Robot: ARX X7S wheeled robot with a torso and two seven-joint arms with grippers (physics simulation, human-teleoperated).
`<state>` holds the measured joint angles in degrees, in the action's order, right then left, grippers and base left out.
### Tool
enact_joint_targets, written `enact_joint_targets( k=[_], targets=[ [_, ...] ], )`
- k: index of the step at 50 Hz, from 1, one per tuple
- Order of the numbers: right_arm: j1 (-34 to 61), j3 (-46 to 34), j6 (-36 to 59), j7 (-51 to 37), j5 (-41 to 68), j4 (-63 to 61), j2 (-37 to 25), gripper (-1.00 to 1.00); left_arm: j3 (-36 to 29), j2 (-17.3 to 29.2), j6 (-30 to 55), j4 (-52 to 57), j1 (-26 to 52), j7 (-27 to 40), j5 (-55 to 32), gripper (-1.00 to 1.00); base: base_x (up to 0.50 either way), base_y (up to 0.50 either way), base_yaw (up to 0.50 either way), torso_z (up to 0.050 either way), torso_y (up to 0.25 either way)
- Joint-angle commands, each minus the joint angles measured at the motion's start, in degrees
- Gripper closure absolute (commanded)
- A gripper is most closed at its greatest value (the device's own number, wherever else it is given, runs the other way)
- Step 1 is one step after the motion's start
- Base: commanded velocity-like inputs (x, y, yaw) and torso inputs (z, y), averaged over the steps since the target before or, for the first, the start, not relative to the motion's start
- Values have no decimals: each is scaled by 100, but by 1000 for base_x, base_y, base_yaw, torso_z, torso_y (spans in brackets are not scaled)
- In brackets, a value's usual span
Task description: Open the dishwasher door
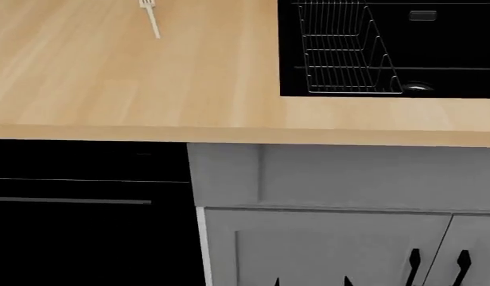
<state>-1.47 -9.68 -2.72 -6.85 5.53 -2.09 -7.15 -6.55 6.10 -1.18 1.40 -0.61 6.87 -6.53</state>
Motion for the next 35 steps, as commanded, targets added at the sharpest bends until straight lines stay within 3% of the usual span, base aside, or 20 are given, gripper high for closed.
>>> enact_joint_targets(
  k=[1, 35],
  targets=[
    [-19, -53, 3, -70, 60, -74, -52, -100, -29, 40, 7, -77, 49, 124, -77, -100, 0, 0, 0, -50, 0],
    [-33, -189, -21, -258, 160, -109, -171, -100, -266, 176, -173, -196, 10, 292, -103, -100, 0, 0, 0, -50, 0]
  ],
)
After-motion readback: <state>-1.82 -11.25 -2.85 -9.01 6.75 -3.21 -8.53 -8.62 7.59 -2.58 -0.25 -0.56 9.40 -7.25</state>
